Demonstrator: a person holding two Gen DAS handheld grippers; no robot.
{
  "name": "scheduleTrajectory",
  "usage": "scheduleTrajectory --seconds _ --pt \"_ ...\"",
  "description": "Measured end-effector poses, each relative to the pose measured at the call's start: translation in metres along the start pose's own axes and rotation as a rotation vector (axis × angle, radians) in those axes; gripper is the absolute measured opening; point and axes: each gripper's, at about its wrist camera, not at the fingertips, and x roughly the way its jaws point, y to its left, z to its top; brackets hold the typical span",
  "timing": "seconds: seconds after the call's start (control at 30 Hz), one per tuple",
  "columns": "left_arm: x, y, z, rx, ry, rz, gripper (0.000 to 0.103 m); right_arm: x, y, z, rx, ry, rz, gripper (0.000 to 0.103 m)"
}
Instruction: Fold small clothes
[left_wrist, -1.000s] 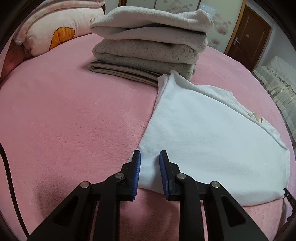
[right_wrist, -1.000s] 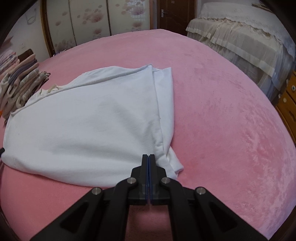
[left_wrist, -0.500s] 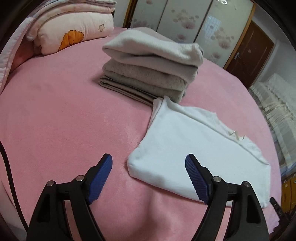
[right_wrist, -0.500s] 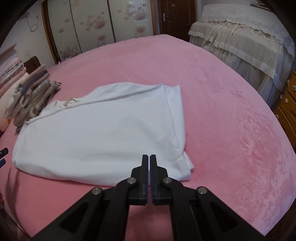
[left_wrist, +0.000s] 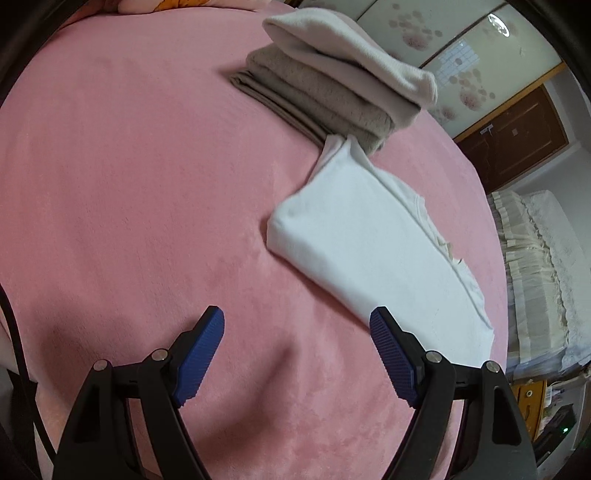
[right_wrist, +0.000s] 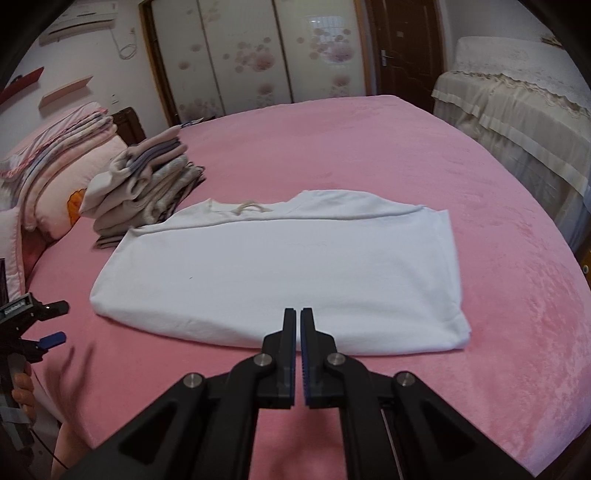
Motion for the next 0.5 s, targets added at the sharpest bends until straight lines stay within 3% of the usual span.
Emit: scheduleTrajectory --seconds 0.27,0.5 --pt "0.013 -0.043 -0.027 0.17 0.006 0.061 0.08 -0.001 0.016 -0.009 0.025 0.025 0.044 0.002" --pt "0.033 -0.064 -0.042 0.208 0.063 -0.011 0.08 0.005 0.025 -0.016 0.04 0.041 0.054 0.002"
